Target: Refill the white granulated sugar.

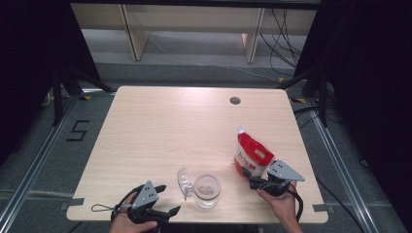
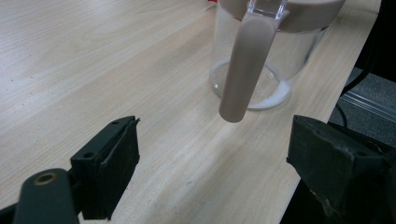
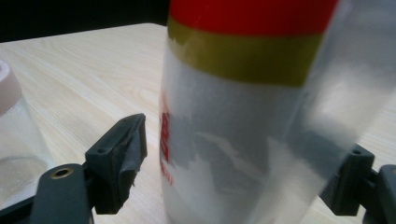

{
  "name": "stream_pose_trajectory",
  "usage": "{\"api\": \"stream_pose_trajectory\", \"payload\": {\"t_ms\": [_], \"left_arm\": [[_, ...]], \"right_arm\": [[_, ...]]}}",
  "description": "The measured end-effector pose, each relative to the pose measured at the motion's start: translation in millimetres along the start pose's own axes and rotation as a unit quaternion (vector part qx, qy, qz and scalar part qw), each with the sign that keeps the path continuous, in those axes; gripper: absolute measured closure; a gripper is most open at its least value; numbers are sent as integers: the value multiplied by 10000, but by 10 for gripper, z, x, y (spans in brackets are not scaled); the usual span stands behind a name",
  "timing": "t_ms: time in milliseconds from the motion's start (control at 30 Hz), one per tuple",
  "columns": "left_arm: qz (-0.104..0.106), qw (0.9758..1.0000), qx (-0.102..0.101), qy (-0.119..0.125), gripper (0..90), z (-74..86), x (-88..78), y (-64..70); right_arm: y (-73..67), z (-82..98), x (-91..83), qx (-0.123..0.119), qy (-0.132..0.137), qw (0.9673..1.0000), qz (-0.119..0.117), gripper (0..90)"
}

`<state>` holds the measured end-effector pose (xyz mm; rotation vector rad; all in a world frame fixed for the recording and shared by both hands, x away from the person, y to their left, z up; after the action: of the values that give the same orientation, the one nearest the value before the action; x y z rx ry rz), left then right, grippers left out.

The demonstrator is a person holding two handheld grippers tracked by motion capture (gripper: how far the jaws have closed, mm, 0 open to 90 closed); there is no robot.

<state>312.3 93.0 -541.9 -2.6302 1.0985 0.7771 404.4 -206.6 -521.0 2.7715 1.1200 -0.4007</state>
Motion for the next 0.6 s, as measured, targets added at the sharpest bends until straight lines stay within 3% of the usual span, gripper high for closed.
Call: {"api": "stream_pose_trajectory", "payload": {"t_ms": [133,167,200,300,367,400,500,533,600], "left_arm": [[36,10000,-4,15,161,-1,4,5],[45,10000,1,18,161,-2,3,6],[45,10000,18,16,161,-2,2,5],[12,10000,0,-8,161,2,0,3],[20,10000,38,2,161,-1,0,1],[38,10000,36,15,161,-2,2,3],[31,10000,36,7,161,-1,2,3],[25,10000,37,1,161,0,2,4],[23,10000,53,-1,161,2,2,6]], "right_arm": [[1,9,6,-69,-28,10000,-10,188],[-22,16,3,73,-42,10000,-5,181],[-20,14,11,-21,-30,10000,-32,179],[4,14,12,22,-11,10000,84,180],[3,17,14,110,-25,9999,33,183],[19,12,26,-2,1,10000,-2,186],[26,18,34,16,-8,10000,15,194],[15,27,35,138,-32,9999,21,199],[12,35,47,155,-17,9999,-32,215]]}}
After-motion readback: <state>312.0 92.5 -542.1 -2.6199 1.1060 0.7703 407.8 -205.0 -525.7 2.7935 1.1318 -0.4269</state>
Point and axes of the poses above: each handheld gripper's, and its own axes: x roughly forward along the jaws, z roughly out of its underside, y roughly to its right, the point moved 8 cm from there along x, roughly forward along the jaws, and after that the axes turned 7 degrees about -z, right-handed, at the moved point
